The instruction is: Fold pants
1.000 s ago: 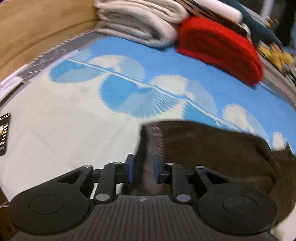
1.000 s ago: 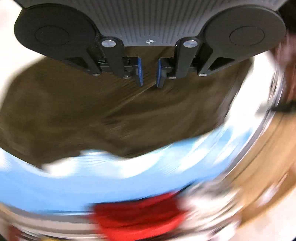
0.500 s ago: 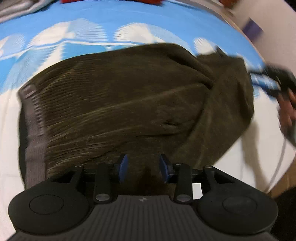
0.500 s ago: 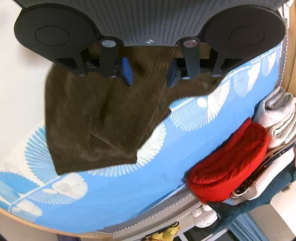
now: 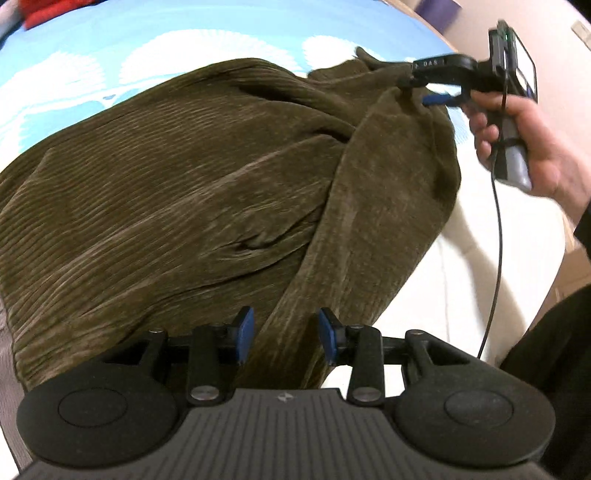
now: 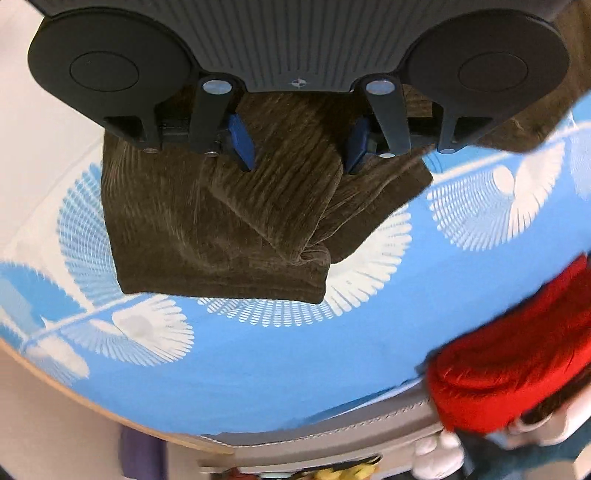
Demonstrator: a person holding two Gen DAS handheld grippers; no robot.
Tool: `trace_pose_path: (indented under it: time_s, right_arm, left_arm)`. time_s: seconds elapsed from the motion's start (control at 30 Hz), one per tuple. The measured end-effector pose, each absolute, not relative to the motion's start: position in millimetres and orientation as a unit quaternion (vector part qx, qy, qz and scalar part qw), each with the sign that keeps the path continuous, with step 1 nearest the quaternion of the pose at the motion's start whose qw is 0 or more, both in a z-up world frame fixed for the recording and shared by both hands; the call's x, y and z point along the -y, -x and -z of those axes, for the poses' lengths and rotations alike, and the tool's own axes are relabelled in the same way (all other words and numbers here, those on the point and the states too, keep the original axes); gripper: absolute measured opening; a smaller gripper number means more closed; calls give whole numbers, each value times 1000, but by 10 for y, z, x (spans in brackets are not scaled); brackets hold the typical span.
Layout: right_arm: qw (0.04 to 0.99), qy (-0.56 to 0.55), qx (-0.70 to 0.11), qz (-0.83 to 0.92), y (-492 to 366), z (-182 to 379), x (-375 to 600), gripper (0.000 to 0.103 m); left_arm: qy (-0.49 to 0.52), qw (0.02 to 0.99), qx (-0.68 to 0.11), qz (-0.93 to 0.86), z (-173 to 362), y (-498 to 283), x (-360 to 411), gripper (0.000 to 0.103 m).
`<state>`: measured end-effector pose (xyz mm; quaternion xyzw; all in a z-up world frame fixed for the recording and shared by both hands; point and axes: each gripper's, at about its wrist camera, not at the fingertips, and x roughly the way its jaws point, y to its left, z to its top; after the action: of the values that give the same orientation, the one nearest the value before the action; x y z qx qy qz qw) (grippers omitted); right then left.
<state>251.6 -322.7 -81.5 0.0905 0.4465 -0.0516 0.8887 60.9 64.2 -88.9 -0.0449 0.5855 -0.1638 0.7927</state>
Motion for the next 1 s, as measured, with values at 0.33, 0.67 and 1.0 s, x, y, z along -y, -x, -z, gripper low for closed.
trace_pose_path:
  time_s: [0.33, 0.67, 1.0]
  right_arm:
    - [879, -183, -440, -36, -1977, 290, 3968, 11]
    - [806, -148, -574, -15, -931, 476, 4969, 5]
    - [866, -127, -484, -11, -717, 310, 5191, 52]
  left_arm:
    - [-62, 778, -596, 189, 1201, -549, -94, 38]
    - [-168, 724, -585, 323, 1227, 28, 341, 12]
    - [-12, 803, -534, 265, 702, -436, -373, 39]
